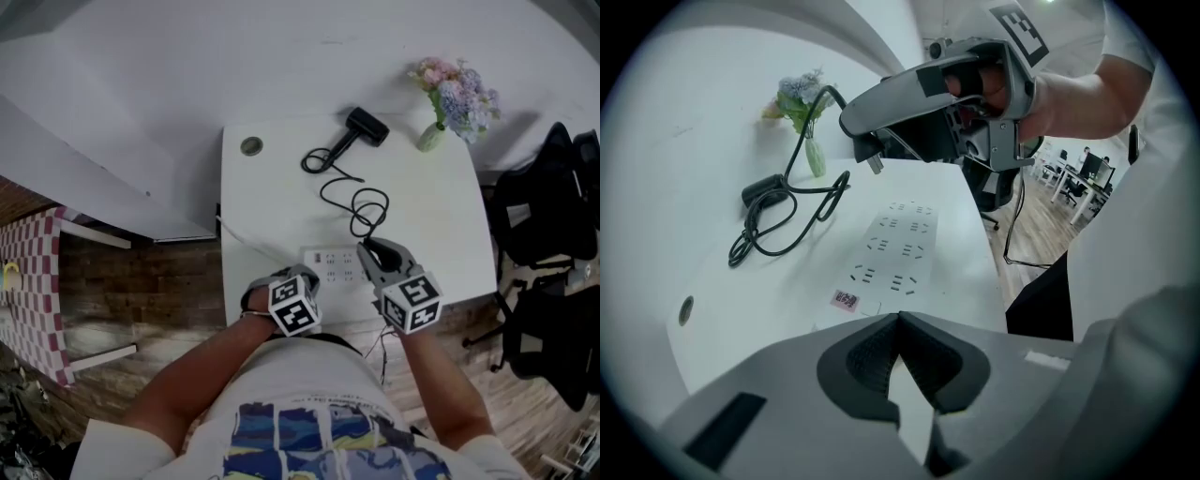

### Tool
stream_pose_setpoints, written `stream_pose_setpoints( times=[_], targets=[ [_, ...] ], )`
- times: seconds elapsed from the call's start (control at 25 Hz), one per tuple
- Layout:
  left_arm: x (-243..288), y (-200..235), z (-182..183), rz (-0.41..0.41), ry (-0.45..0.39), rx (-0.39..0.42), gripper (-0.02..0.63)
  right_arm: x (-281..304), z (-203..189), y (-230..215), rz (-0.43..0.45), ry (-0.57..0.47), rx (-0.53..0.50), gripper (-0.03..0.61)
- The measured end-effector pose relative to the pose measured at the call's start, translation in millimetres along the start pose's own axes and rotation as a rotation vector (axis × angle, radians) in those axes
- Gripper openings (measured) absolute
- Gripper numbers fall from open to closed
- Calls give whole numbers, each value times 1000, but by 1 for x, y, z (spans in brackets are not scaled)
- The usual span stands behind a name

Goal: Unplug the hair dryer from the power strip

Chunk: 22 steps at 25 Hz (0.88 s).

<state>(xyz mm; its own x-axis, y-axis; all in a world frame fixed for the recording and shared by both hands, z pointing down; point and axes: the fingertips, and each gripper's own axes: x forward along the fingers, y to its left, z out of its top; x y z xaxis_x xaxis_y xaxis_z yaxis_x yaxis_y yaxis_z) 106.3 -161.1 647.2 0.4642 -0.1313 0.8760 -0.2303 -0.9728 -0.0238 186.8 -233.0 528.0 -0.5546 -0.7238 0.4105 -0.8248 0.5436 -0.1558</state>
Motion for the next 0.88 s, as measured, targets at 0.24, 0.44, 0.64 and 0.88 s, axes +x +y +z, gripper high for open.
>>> stream_pose_setpoints(
  times=[0.24,0.44,0.64,0.88],
  targets=[
    [0,0,0,8,2,0,3,-5,4,5,10,-7,4,46],
    [0,0,0,9,-4,-21,2,-8,6,6,12,-17,12,46],
    [0,-1,0,27,-1,-4,2,-12,9,8,15,-26,20,46],
    [0,-1,0,35,1,-5,2,-16,9,8,15,-38,31,46]
  ],
)
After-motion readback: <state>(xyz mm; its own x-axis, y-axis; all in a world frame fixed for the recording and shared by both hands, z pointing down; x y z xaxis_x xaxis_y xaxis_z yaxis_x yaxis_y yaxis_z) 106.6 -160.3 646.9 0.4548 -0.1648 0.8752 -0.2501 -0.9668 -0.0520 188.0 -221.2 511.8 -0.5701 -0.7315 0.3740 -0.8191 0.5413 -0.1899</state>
